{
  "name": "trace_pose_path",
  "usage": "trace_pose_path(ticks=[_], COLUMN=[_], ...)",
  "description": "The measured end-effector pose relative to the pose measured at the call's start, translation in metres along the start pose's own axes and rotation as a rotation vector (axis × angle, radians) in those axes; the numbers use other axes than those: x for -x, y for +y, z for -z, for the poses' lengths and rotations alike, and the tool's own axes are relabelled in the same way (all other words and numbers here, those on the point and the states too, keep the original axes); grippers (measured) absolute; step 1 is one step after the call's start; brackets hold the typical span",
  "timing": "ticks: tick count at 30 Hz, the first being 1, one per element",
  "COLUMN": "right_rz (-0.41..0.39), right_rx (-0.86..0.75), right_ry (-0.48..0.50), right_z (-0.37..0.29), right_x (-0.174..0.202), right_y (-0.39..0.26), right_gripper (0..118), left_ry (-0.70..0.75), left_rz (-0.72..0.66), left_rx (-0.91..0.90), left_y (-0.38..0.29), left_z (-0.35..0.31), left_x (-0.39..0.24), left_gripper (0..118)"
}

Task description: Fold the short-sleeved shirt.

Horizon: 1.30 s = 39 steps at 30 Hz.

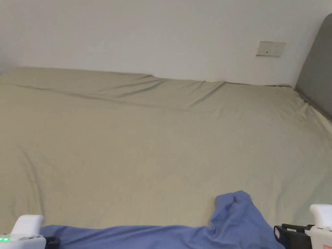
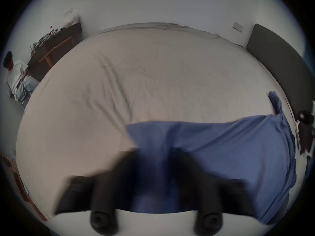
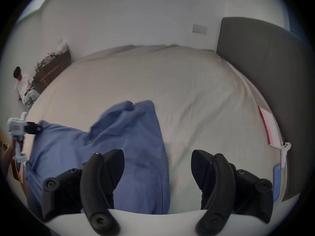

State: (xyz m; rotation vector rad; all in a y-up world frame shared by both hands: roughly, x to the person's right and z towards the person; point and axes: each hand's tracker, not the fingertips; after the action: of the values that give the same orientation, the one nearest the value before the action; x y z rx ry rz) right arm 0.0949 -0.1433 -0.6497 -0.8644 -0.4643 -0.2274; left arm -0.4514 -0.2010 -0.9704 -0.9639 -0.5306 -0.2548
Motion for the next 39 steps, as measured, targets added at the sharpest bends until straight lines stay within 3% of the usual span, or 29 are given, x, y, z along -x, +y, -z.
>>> trace_pose_path(ticks=[3, 6, 7, 8, 9, 10, 11, 14, 19, 23, 27, 32, 39], right_rz=[-0.047, 0.015, 0.035, 0.029, -0.023, -0.136, -0.2, -0.148, 0.004, -0.05, 0.087, 0.141, 0.094], right_rx=[0.095, 0.262, 0.145, 0.142, 0.148, 0.138, 0.163, 0.159, -0.044, -0.109, -0.094, -0.018, 0.184], right_ry=[0.019, -0.023, -0.089, -0.035, 0.091, 0.038, 0.084, 0.216, 0.213, 0.151, 0.191, 0.209, 0.13], right_z=[0.068, 0.11, 0.096, 0.083, 0.076, 0.069, 0.063, 0.025, -0.067, -0.134, -0.18, -0.206, -0.154], right_x=[0.003, 0.014, 0.02, 0.03, 0.037, 0.045, 0.052, 0.062, 0.034, 0.008, -0.023, -0.016, -0.004], right_y=[0.005, -0.001, 0.0, 0.005, 0.004, 0.001, -0.001, 0.004, 0.003, -0.022, -0.071, -0.15, -0.238], right_gripper=[96, 94, 94, 82, 40, 15, 12, 12, 12, 12, 12, 12, 12], left_ry=[-0.07, -0.154, -0.152, -0.166, -0.182, -0.186, -0.182, -0.182, -0.294, -0.287, -0.327, -0.29, -0.266], left_rz=[-0.02, -0.071, -0.087, -0.097, -0.096, -0.086, -0.072, -0.052, 0.018, -0.01, -0.119, -0.105, -0.18], left_rx=[-0.048, -0.044, -0.05, -0.066, -0.079, -0.086, -0.097, -0.11, -0.219, -0.248, -0.251, -0.163, 0.089], left_y=[-0.005, -0.005, -0.005, -0.004, -0.001, 0.0, 0.001, 0.002, -0.015, -0.043, -0.08, -0.139, -0.219], left_z=[-0.012, -0.033, -0.039, -0.045, -0.048, -0.052, -0.056, -0.075, -0.132, -0.172, -0.196, -0.199, -0.143], left_x=[0.002, 0.013, 0.016, 0.018, 0.015, 0.014, 0.011, 0.002, 0.01, 0.03, 0.052, 0.06, 0.057], left_gripper=[4, 4, 4, 4, 4, 4, 4, 4, 4, 4, 4, 4, 4])
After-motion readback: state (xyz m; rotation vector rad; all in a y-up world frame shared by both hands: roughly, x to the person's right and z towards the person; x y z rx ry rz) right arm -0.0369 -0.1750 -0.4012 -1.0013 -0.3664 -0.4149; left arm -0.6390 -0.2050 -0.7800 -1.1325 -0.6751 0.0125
